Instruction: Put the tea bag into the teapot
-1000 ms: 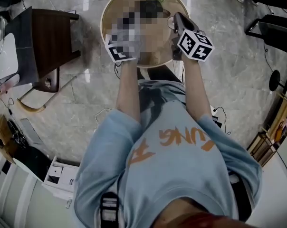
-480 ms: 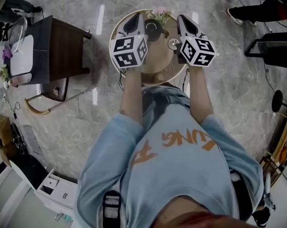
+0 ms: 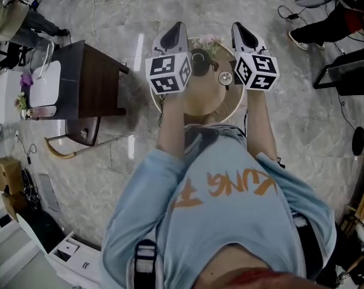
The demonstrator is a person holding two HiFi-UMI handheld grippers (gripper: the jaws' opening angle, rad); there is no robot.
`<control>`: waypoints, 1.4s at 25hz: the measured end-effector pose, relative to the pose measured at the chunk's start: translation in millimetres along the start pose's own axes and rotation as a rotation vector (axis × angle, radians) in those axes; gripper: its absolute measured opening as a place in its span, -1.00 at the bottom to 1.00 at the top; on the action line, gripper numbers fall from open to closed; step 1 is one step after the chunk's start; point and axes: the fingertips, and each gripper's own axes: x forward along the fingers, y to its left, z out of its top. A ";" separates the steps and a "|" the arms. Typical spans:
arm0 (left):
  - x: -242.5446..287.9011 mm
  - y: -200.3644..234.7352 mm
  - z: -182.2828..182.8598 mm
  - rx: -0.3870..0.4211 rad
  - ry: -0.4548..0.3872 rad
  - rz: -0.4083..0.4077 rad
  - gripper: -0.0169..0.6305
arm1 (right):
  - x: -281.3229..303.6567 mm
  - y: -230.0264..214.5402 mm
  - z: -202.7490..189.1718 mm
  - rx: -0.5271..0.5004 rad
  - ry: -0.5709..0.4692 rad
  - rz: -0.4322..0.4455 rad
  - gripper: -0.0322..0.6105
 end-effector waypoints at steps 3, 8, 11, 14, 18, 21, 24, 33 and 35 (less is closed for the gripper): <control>2.4 0.6 23.4 0.033 -0.035 -0.010 -0.87 | 1.9 0.3 20.4 -0.012 -0.045 -0.013 -0.87; 6.9 5.7 52.4 0.087 -0.096 0.004 -0.87 | 8.6 0.7 44.2 -0.087 -0.087 -0.034 -0.87; 8.0 19.2 61.3 0.087 -0.124 0.057 -0.87 | 15.5 -1.2 49.9 -0.079 -0.097 -0.051 -0.87; 12.2 23.6 64.5 0.093 -0.131 0.048 -0.87 | 22.5 4.7 53.7 -0.102 -0.096 -0.038 -0.87; 21.7 23.4 62.7 0.110 -0.121 0.012 -0.87 | 32.3 5.8 53.5 -0.103 -0.096 -0.038 -0.87; 30.4 27.0 60.7 0.118 -0.110 -0.012 -0.87 | 41.9 6.3 48.7 -0.106 -0.082 -0.047 -0.87; 37.8 32.3 58.2 0.106 -0.097 -0.023 -0.87 | 48.3 8.4 47.5 -0.171 -0.064 -0.075 -0.87; 52.4 31.5 43.6 0.093 -0.068 -0.020 -0.87 | 55.5 1.0 42.6 -0.190 -0.045 -0.080 -0.87; 55.7 28.9 41.5 0.099 -0.060 -0.026 -0.87 | 55.2 -4.5 43.0 -0.171 -0.048 -0.086 -0.87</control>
